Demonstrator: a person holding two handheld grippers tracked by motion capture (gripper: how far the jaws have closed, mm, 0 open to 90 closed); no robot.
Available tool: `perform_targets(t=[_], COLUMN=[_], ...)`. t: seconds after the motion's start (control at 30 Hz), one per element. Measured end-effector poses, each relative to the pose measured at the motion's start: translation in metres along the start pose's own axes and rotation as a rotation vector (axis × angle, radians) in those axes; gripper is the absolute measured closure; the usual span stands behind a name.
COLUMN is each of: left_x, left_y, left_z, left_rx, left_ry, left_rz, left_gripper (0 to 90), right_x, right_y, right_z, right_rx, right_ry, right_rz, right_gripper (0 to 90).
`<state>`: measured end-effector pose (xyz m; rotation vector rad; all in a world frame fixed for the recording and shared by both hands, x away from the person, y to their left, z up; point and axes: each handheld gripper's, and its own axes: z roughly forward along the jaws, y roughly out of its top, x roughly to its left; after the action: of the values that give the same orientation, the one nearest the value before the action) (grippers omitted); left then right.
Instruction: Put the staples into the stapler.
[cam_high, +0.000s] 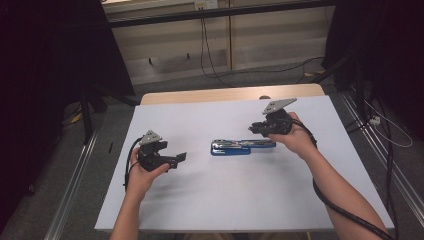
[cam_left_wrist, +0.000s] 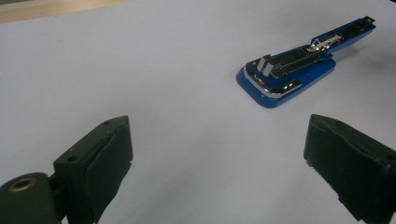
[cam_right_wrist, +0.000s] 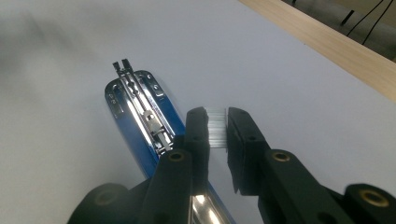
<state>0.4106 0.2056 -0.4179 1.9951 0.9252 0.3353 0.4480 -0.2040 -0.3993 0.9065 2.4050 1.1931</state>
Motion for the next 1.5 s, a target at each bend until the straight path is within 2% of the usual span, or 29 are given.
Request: perform_targets(t=[0.47, 0.6, 0.7, 0.9, 1.2, 1.5], left_x=[-0.01, -0.012, -0.011, -0.01, -0.007, -0.004], left_y=[-0.007, -0.01, -0.012, -0.014, -0.019, -0.023], left_z=[-0.01, -0.01, -0.01, -0.014, -0.019, -0.024], left_rx=[-0.001, -0.004, 0.002, -0.017, -0.018, -0.022], left_ry=[0.001, -0.007, -0.007, -0.01, -0.009, 0.002], left_rz=[0.02, 0.011, 0.021, 0.01, -0.004, -0.013], left_gripper=[8.1, 8.1, 8.1, 8.1, 8.1, 8.1], right_x=[0.003, 0.004, 0.005, 0.01, 0.019, 0.024], right_y=[0.004, 0.004, 0.005, 0.008, 0.02, 0.023], right_z=[0.005, 0.006, 0.007, 0.012, 0.022, 0.031], right_rx=[0.01, 0.009, 0.011, 0.016, 0.016, 0.02], right_ry=[0.053, 0.065, 0.075, 0.09, 0.114, 0.142], right_rz=[-0.038, -0.048, -0.056, -0.075, -0.099, -0.125], right_gripper=[79.8, 79.8, 79.8, 79.8, 79.8, 79.8])
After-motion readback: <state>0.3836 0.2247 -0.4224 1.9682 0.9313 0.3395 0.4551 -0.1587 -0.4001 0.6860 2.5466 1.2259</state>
